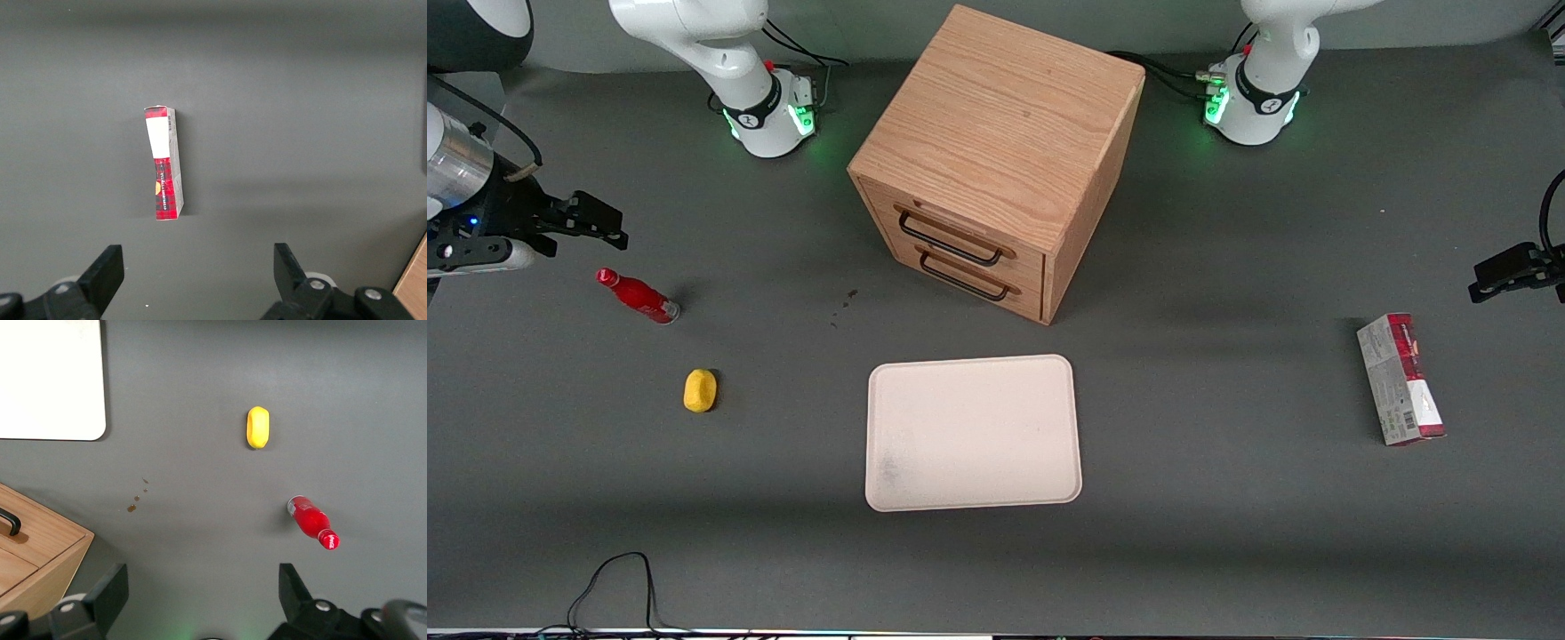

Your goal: Place coke bottle on tray

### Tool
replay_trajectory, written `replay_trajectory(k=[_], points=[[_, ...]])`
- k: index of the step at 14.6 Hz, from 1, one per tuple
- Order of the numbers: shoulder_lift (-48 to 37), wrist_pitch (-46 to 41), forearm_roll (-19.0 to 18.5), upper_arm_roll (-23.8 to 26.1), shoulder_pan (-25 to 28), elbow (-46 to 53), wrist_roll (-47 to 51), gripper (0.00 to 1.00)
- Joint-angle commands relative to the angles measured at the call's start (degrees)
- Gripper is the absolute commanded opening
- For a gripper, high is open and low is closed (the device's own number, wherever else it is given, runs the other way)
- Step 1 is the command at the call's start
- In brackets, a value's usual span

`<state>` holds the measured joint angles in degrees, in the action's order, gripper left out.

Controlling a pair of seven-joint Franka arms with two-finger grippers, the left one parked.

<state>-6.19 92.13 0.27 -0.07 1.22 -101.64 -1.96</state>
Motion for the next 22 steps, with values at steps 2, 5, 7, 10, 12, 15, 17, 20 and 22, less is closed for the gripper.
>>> replay_trajectory(k=[2, 5, 7, 10, 12, 15, 17, 20, 22], points=[[0.9, -3.1, 1.1, -0.6, 0.6, 2.6, 0.1, 1.0], [1.3, -3.3, 1.1, -0.7, 0.6, 3.3, 0.1, 1.0], [1.3, -3.3, 1.1, -0.7, 0.6, 3.3, 0.2, 1.0], [1.2, -3.4, 1.1, -0.7, 0.6, 3.2, 0.3, 1.0], [1.2, -4.6, 1.0, -0.8, 0.5, 3.2, 0.0, 1.0], [-0.1, -8.7, 0.0, -8.1, -1.0, 2.9, -9.4, 1.0], [-0.3, -8.8, -3.7, -13.8, -1.0, 2.9, -19.4, 1.0], [-0.9, -7.9, -5.7, -17.8, -1.0, 2.9, -22.2, 1.0], [-1.6, -8.0, -6.0, -18.1, -1.0, 2.7, -22.5, 1.0]])
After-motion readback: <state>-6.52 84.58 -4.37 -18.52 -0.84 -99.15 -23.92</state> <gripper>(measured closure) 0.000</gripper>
